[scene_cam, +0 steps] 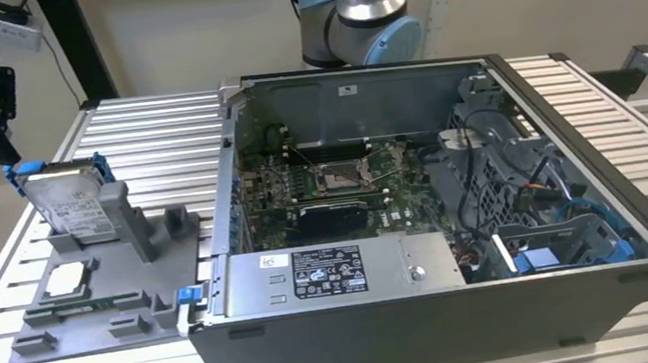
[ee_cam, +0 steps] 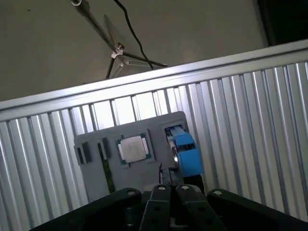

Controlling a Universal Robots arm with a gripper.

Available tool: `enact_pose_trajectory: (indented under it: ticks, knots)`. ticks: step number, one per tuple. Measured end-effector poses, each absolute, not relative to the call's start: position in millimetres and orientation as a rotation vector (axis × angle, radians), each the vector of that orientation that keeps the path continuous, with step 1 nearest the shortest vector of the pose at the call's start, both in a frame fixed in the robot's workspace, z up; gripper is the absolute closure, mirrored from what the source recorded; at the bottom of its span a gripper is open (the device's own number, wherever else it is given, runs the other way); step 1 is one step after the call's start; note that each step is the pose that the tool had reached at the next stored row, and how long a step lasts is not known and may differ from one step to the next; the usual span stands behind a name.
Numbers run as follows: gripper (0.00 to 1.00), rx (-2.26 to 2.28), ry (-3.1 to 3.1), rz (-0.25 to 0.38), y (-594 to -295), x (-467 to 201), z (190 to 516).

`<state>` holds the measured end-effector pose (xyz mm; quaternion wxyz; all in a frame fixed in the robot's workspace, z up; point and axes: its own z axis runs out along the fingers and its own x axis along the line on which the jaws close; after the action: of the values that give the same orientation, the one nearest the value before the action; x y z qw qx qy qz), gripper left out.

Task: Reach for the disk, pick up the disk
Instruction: 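Pick up the disk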

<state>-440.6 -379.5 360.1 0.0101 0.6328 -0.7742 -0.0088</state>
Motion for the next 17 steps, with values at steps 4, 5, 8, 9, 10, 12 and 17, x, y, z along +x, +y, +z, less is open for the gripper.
enact_pose_trajectory:
  ticks: [4,5,8,9,10,12,17]
  knots:
    - [1.00,2.035,-2.381,-0.012,-379.3,-440.6,359.6]
    - [1.00,2.044,-2.376,-0.010,-379.3,-440.5,359.4]
    - [1.00,2.061,-2.362,-0.009,-378.8,-439.4,358.6]
    - [1.00,2.066,-2.358,-0.009,-378.7,-438.7,358.5]
    - [1.00,2.071,-2.354,-0.009,-378.7,-437.8,358.4]
    - [1.00,2.080,-2.346,-0.010,-378.5,-436.1,358.1]
    - [1.00,2.093,-2.335,-0.011,-378.4,-434.8,358.0]
